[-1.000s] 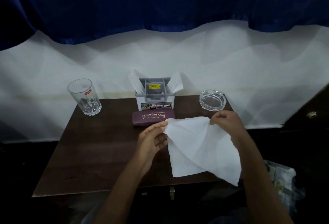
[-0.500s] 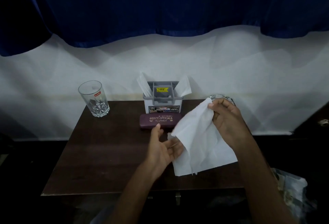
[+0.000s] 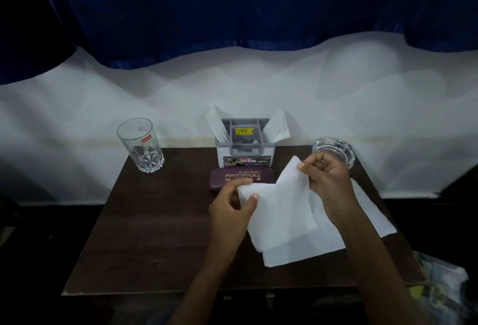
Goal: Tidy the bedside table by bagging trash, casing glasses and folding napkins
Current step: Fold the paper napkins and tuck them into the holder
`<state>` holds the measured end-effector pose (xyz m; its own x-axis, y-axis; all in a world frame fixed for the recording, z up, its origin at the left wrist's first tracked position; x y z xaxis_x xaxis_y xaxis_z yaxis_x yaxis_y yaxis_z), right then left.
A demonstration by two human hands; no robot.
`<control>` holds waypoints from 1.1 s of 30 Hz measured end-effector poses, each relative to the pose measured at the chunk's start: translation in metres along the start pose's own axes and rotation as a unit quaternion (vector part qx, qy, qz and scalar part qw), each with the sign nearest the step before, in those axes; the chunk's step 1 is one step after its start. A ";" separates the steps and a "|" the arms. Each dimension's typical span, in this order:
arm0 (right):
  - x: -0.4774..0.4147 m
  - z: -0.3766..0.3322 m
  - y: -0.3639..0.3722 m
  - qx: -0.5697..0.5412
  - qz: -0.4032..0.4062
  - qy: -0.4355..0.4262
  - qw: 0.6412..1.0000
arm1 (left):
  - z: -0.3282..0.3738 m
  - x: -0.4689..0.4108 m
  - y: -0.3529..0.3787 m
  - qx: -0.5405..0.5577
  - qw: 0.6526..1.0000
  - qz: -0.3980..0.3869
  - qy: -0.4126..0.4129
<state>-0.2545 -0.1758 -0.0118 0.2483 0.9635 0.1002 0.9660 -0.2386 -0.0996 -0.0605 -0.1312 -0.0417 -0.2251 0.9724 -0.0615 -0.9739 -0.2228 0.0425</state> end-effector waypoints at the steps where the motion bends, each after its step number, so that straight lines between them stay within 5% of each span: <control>1: 0.000 0.000 0.002 0.001 -0.003 0.000 1.000 | -0.001 -0.001 -0.001 -0.014 1.000 0.000 0.007; 14: 0.008 -0.004 0.007 0.086 -0.082 -0.033 0.992 | 0.003 -0.002 -0.008 -0.078 0.995 0.033 0.057; 33: 0.008 -0.031 -0.016 0.149 -0.054 -0.102 0.982 | 0.029 0.003 -0.007 -0.203 0.966 0.053 0.153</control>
<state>-0.2658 -0.1675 0.0209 0.0958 0.9928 -0.0719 0.9146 -0.1163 -0.3874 -0.0537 -0.1245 -0.0129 -0.2610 0.8908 -0.3721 -0.8622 -0.3884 -0.3253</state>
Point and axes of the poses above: each hand's wrist, its own x-axis away from the middle knuckle, its own y-axis out of the palm, z = x × y, the point moved 5 cm from there along -x, towards the middle knuckle, and after that the axes turned 7 degrees about x, right-handed, at the moved point
